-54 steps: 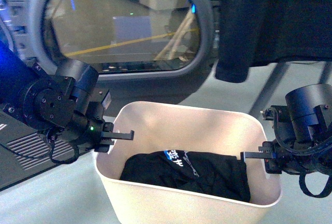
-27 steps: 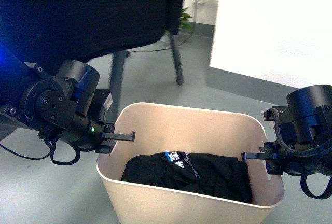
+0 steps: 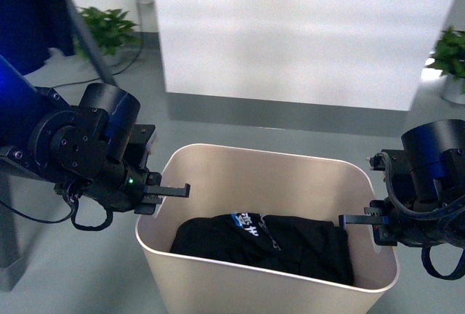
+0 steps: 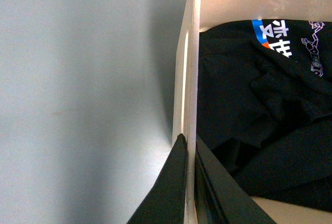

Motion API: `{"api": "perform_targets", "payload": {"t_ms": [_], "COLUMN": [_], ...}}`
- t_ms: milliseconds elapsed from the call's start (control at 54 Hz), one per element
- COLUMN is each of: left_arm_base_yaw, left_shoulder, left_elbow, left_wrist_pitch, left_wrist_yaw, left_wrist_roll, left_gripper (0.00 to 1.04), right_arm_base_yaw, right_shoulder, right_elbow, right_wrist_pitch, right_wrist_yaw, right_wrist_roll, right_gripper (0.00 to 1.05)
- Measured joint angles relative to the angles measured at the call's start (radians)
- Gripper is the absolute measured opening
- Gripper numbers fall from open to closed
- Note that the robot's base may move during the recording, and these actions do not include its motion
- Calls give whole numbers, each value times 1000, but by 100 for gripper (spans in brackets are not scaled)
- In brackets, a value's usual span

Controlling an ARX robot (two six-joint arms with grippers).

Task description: Move hamper under clothes hanger

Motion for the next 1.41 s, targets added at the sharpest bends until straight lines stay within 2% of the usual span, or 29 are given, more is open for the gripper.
{"api": "perform_targets", "payload": {"t_ms": [278,482,704,871,1075,1409], "left_arm_base_yaw": [-32,1,-18,29,-6,-2], "left_shoulder": [0,-1,-1,-1,-1,-1], "left_elbow": [0,0,0,0,0,0], "left_wrist_pitch": [0,0,0,0,0,0], "left_wrist_yaw": [26,-9,18,-14,0,-4], "left_wrist_roll": [0,0,0,0,0,0], "left_gripper": [4,4,4,4,4,4], "right_arm_base_yaw": [-30,5,-18,29,0,0], "right_shoulder": [-2,-2,-2,-2,-2,-2], "right_elbow": [-2,-2,-3,0,0,0], "right_wrist_pitch": [0,0,0,0,0,0], "right_wrist_yaw": [22,-6,13,-32,10,0], "right_wrist_roll": [-1,-3,-3,-2,-3,-3], "right_gripper": [3,3,3,3,3,3]}}
